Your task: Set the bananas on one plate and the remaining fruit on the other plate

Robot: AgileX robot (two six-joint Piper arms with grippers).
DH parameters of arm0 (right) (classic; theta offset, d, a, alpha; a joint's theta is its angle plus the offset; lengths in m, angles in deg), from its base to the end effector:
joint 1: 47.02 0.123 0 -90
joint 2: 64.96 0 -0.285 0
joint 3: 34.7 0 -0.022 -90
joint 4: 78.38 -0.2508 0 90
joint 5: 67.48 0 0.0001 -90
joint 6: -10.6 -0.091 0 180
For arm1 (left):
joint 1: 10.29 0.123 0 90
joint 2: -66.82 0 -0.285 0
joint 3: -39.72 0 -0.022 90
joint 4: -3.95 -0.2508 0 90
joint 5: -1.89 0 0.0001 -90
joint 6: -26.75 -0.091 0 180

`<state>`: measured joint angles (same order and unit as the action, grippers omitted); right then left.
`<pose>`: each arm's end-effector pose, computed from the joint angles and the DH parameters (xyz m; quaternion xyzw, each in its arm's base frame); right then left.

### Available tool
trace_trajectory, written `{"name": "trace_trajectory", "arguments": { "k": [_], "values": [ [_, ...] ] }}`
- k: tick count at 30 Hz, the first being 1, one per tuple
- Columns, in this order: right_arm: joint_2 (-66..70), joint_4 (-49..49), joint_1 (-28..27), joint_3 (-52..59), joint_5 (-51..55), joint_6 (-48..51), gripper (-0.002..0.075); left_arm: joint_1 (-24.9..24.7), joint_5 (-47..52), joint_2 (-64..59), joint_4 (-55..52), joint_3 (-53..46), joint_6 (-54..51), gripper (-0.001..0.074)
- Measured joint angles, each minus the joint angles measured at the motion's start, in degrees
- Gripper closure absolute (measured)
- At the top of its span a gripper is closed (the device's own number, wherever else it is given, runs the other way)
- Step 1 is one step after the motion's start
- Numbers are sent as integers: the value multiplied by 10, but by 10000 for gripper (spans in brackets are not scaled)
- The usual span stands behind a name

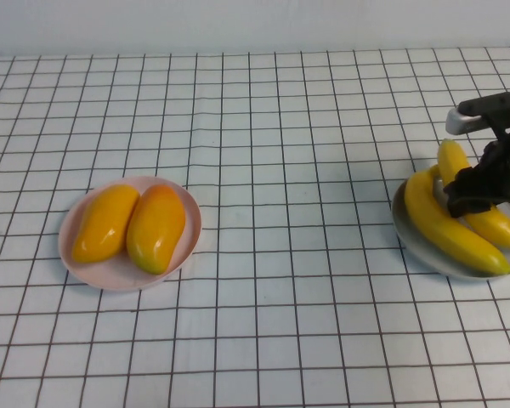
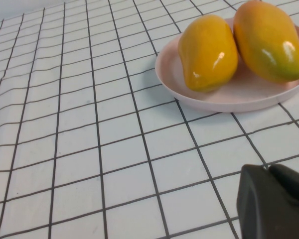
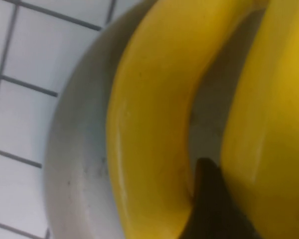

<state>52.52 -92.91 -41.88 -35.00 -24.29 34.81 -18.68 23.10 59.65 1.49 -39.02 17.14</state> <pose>0.3931 0.0511 0.1969 -0.1740 0.9648 0.0716 0.1835 0.0524 -0.0063 0.1716 0.1372 0.7926 0.0245 0.5936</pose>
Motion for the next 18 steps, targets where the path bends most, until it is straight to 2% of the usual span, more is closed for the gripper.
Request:
{"name": "trace_trajectory", "arguments": {
  "k": [4, 6, 8, 13, 15, 18],
  "values": [
    [2, -22, 0, -9, 18, 9, 308, 0, 0, 0, 0, 0, 0, 738],
    [2, -24, 0, -22, 42, 7, 311, 0, 0, 0, 0, 0, 0, 738],
    [0, -24, 0, -33, 61, -6, 364, 0, 0, 0, 0, 0, 0, 738],
    [-58, -20, 0, -39, 94, -26, 647, 0, 0, 0, 0, 0, 0, 738],
    [-99, -20, 0, -33, 98, -27, 701, 0, 0, 0, 0, 0, 0, 738],
    [-190, -32, 0, 9, 75, -28, 729, 0, 0, 0, 0, 0, 0, 738]
  ]
}}
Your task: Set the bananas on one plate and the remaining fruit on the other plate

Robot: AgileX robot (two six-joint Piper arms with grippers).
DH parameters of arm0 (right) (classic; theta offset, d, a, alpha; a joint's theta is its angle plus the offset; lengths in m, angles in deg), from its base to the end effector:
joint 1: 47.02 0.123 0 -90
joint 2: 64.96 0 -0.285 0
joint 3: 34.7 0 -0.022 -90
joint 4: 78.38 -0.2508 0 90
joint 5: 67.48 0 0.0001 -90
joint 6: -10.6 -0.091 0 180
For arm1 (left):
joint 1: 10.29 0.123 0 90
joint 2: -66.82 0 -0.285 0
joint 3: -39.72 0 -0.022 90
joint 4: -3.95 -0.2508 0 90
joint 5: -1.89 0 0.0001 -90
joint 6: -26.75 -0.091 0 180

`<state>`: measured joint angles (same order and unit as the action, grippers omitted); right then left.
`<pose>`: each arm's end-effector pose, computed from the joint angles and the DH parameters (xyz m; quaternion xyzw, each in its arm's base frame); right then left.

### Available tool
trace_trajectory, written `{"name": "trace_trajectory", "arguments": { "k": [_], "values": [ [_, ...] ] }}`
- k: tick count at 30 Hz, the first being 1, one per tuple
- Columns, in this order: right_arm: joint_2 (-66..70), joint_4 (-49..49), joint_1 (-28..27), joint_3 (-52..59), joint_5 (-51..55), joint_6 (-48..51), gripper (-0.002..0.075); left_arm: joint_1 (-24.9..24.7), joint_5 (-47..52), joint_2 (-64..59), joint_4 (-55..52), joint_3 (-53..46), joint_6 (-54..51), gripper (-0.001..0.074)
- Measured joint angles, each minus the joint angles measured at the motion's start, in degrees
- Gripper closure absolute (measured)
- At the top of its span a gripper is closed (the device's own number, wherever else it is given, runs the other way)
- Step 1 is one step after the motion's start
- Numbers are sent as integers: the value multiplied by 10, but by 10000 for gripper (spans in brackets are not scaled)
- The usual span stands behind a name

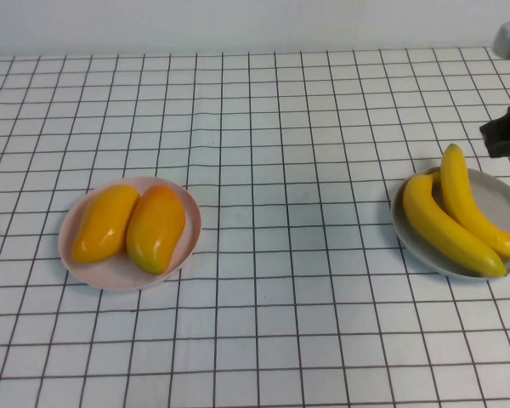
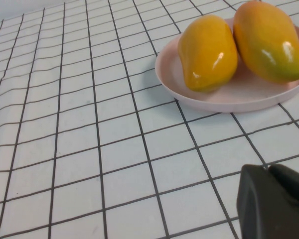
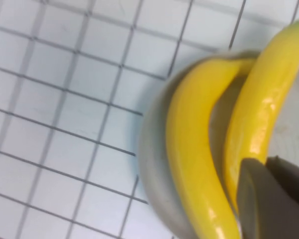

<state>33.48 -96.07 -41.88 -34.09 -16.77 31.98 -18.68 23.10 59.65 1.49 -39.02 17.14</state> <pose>0.3360 0.0517 0.3118 -0.1575 0.9429 0.1025 0.2750 0.0524 -0.0063 0.1716 0.1372 0.7926 0.0245 0.5936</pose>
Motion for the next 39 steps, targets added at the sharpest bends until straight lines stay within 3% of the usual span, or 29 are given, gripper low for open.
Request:
{"name": "trace_trajectory", "arguments": {
  "k": [5, 12, 22, 31, 39],
  "values": [
    [-177, -61, 0, 140, -95, 28, 739, 0, 0, 0, 0, 0, 0, 738],
    [-452, -193, 0, 313, -226, 158, 740, 0, 0, 0, 0, 0, 0, 738],
    [-747, -208, 0, 435, -234, 162, 741, 0, 0, 0, 0, 0, 0, 738],
    [-801, -130, 0, 507, -225, 43, 741, 0, 0, 0, 0, 0, 0, 738],
    [-801, -111, 0, 575, -257, 107, 741, 0, 0, 0, 0, 0, 0, 738]
  ]
}}
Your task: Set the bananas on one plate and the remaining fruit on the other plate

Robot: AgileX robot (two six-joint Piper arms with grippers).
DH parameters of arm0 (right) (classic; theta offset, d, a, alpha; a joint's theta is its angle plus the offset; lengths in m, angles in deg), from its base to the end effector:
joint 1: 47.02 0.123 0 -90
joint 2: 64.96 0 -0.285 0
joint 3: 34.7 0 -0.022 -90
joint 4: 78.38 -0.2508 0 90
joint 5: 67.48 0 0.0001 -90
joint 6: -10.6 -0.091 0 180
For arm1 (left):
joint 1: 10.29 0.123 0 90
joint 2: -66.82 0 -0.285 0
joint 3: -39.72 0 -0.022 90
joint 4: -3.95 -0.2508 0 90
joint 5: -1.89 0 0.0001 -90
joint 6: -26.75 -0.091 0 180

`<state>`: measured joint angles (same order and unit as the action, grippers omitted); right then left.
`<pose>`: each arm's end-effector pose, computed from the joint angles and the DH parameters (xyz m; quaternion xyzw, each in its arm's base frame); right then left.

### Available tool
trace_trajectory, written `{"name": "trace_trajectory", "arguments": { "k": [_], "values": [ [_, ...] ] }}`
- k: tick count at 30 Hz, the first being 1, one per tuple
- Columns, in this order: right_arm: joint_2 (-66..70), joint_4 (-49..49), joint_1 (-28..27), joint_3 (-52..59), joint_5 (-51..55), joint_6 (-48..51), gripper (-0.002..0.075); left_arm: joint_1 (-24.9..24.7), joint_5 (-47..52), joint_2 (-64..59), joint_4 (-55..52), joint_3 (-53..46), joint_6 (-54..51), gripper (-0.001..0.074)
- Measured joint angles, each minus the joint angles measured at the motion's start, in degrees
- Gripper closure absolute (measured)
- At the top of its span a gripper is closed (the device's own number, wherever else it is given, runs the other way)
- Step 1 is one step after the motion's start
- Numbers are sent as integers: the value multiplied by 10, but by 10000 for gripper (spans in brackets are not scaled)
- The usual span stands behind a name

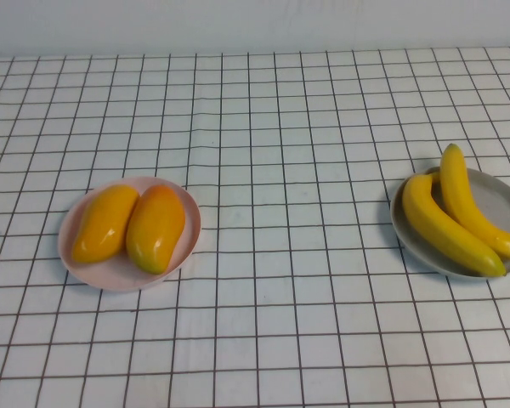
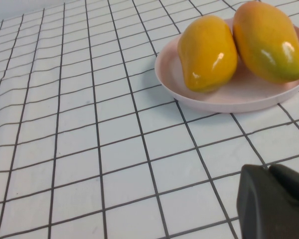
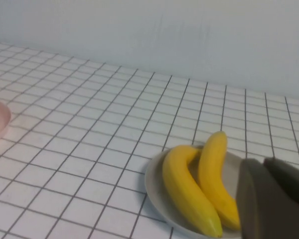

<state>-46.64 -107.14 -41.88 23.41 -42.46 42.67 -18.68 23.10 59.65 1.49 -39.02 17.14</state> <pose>0.0542 0.0235 0.2793 -0.1371 0.7450 0.0748 0.6485 0.0524 -0.0063 0.1716 0.1372 0.7926 0.0245 0.5936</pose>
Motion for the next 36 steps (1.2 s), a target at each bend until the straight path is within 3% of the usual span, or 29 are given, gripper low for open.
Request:
{"name": "trace_trajectory", "arguments": {
  "k": [4, 10, 15, 21, 26, 31, 36],
  "values": [
    [0, 0, 0, 21, -18, 6, 741, 0, 0, 0, 0, 0, 0, 738],
    [-2, -19, -1, 89, -171, 8, 741, 0, 0, 0, 0, 0, 0, 738],
    [-34, -1, -42, 156, -225, -46, 741, 0, 0, 0, 0, 0, 0, 738],
    [-106, 95, -81, 205, -188, -229, 741, 0, 0, 0, 0, 0, 0, 738],
    [-110, 158, -85, 206, -125, -325, 741, 0, 0, 1, 0, 0, 0, 738],
    [-110, 224, -85, 207, -69, -393, 741, 0, 0, 1, 0, 0, 0, 738],
    [-110, 222, -85, 207, -59, -406, 741, 0, 0, 1, 0, 0, 0, 738]
  ]
}}
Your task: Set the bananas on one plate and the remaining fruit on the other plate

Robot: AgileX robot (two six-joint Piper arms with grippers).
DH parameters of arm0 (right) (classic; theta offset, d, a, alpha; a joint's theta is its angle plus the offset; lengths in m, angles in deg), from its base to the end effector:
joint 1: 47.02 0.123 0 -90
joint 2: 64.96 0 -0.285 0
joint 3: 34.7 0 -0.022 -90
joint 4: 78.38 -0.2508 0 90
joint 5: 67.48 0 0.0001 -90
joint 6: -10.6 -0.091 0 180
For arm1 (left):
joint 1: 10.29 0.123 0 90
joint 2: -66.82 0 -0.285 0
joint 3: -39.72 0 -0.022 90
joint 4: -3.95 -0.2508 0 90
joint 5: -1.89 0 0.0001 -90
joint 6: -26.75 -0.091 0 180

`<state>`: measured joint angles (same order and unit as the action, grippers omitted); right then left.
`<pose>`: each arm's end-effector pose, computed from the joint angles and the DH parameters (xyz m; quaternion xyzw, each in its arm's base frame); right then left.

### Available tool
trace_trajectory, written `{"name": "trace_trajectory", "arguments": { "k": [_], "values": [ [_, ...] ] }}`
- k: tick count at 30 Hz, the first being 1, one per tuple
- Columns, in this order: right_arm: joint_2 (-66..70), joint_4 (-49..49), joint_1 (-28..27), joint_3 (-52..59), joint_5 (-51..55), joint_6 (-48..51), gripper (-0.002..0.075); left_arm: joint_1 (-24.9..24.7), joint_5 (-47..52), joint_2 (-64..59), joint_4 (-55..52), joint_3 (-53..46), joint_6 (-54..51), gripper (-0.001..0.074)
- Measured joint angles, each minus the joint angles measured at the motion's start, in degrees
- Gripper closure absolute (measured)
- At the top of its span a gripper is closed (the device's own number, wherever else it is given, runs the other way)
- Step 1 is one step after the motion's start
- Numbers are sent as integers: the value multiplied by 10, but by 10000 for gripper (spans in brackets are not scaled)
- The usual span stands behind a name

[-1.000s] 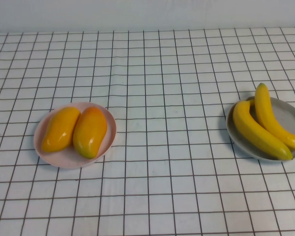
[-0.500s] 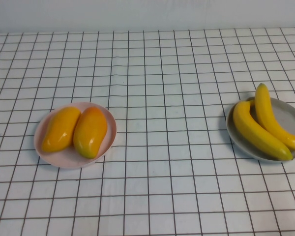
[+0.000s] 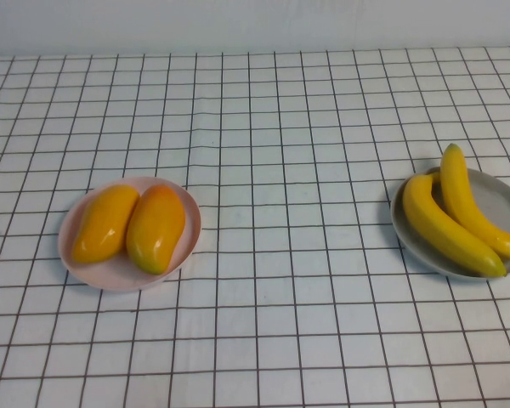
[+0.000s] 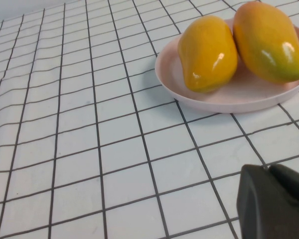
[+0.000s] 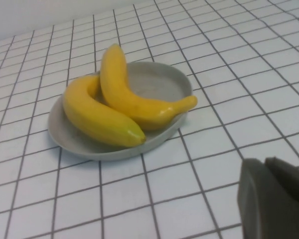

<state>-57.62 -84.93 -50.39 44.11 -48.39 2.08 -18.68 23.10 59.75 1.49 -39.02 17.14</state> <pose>0.0540 0.0002 0.1744 0.1136 0.7858 0.0748 0.6034 0.0523 -0.0063 0.1716 0.1371 0.7921 0.0245 0.5943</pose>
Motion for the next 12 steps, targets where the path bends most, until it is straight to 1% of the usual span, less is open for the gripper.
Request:
{"name": "trace_trajectory", "arguments": {
  "k": [6, 12],
  "values": [
    [0, -83, 0, 1, 4, -1, 741, 0, 0, 0, 0, 0, 0, 738],
    [0, -100, 0, 1, 4, -1, 741, 0, 0, 0, 0, 0, 0, 738]
  ]
}}
